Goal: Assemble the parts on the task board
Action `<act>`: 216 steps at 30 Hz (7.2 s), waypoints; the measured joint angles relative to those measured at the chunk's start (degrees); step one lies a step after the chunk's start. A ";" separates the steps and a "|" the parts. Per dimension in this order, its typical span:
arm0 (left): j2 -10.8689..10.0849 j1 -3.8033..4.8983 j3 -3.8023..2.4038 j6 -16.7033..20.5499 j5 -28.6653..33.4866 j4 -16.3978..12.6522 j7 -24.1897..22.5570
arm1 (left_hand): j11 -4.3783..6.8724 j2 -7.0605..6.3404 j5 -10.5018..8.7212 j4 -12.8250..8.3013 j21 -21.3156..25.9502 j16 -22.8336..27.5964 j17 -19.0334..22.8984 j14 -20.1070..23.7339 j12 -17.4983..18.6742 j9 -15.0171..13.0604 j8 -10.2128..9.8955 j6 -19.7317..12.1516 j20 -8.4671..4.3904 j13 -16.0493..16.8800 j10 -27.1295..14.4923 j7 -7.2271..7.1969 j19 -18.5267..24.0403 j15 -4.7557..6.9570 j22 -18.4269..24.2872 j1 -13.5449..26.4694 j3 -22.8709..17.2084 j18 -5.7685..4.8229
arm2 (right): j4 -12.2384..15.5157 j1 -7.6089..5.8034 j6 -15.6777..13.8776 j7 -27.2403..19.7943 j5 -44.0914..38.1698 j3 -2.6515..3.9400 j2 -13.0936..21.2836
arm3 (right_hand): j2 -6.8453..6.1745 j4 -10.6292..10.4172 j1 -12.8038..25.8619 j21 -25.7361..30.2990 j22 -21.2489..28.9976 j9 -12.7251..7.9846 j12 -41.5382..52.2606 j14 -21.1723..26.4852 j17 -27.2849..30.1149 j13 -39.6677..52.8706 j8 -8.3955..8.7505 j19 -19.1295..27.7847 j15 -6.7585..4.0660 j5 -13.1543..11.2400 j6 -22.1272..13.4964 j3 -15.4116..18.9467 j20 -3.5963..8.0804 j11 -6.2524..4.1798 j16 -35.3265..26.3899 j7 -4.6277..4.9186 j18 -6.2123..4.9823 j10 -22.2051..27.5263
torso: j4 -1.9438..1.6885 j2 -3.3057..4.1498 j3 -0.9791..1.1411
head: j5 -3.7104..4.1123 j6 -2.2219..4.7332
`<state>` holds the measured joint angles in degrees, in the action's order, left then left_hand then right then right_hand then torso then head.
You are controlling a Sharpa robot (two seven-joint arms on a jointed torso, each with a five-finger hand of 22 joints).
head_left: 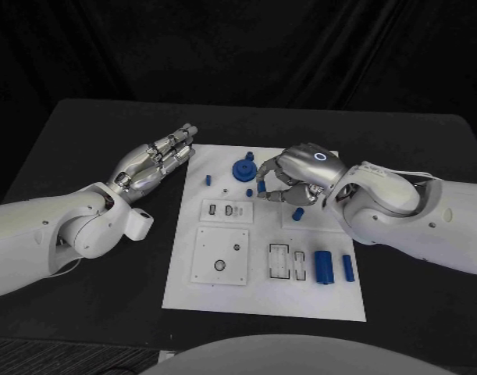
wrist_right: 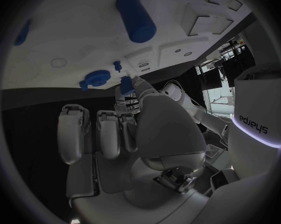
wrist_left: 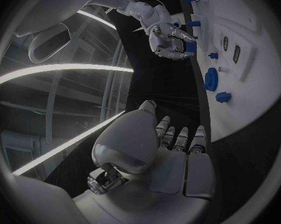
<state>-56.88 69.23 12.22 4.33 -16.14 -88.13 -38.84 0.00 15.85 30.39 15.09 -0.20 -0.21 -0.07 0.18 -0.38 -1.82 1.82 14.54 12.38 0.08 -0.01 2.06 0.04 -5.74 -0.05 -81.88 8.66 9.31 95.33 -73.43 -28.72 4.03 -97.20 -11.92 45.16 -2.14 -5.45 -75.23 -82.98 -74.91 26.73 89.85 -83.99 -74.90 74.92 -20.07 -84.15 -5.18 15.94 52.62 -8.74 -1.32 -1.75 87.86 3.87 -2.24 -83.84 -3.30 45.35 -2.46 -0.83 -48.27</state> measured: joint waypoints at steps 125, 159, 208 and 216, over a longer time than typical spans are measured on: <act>8.73 11.00 -0.09 -3.95 -34.73 -3.93 54.68 | -0.73 -10.73 -24.93 0.23 -82.90 -89.60 -74.88 -84.33 -89.44 -16.29 27.39 39.91 -7.27 74.91 84.06 2.42 -76.42 7.38 -72.93 13.69 -4.80 -4.53 | 4.27 -6.11 -3.34 -0.26 2.62 -0.01 12.10 | -0.25 -9.55 2.40 2.06 -0.04 -12.67 -1.93 0.04 0.00 -0.02 12.69 0.21 1.20 -10.87 -4.11 5.11 -1.04 1.56 -0.87 2.06 0.00 -0.11 | 2.97 -7.56 4.32 | -1.90 -1.75; 18.28 11.06 -0.05 -17.55 -37.92 5.48 70.57 | 0.63 -9.03 -23.87 0.93 -81.79 -89.60 -74.86 -84.24 -89.47 -26.07 31.07 41.15 -8.87 74.91 84.11 0.61 -75.07 8.72 -71.96 18.42 -4.10 -4.50 | 0.97 -2.49 -0.86 1.22 2.79 -0.02 9.95 | 0.73 -9.24 2.78 2.06 -0.02 -13.18 -1.93 0.04 0.00 0.01 12.69 0.21 1.20 -9.10 -3.70 5.43 -1.04 1.55 -0.86 2.07 0.00 -0.10 | 5.61 -8.56 6.65 | -4.41 -1.72; 22.45 8.00 -0.04 -19.50 -38.06 10.89 70.17 | 1.22 -8.31 -23.02 -1.60 -80.01 -89.60 -74.84 -84.23 -88.97 -29.97 28.68 41.45 -9.63 74.90 83.93 0.30 -73.87 9.11 -70.22 18.16 -6.31 -4.49 | 0.13 -2.13 -0.86 0.96 2.82 -0.01 9.52 | 0.72 -9.24 2.79 2.06 0.00 -13.26 -1.93 0.03 0.00 -0.02 12.69 0.21 1.20 -8.66 -3.70 5.43 -1.04 1.55 -0.86 2.07 0.01 -0.10 | 5.51 -9.26 6.59 | -4.72 -1.72; 23.06 7.46 -0.05 -19.69 -38.07 11.81 69.92 | 1.22 -8.31 -23.02 -2.07 -79.77 -89.60 -74.84 -84.23 -88.54 -30.16 27.99 41.45 -9.63 74.90 83.93 0.30 -73.87 9.11 -70.05 18.16 -6.47 -4.48 | -0.06 -2.06 -0.84 0.94 2.84 -0.01 9.44 | 0.72 -9.24 2.79 2.06 0.00 -13.26 -1.93 0.04 0.00 -0.02 12.69 0.21 1.20 -8.66 -3.70 5.43 -1.04 1.55 -0.86 2.07 0.00 -0.10 | 5.53 -9.27 6.61 | -4.71 -1.72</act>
<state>-33.82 76.68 12.18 -15.36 -54.21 -76.32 31.08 1.22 7.54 7.37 13.02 -79.96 -89.81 -74.92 -84.05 -88.92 -31.98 29.81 55.98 2.76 74.99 83.92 2.36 -73.83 3.37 -70.10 -63.72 2.18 4.82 95.27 -75.49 -29.56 4.97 -94.36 -11.94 54.61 -1.41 -14.69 -72.44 -80.92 -74.91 13.47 87.92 -83.95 -74.90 74.90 -7.37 -83.94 -3.98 7.28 48.93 -3.32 -2.37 -0.20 87.00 5.93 -2.24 -83.94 2.23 36.08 4.15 -5.54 -49.99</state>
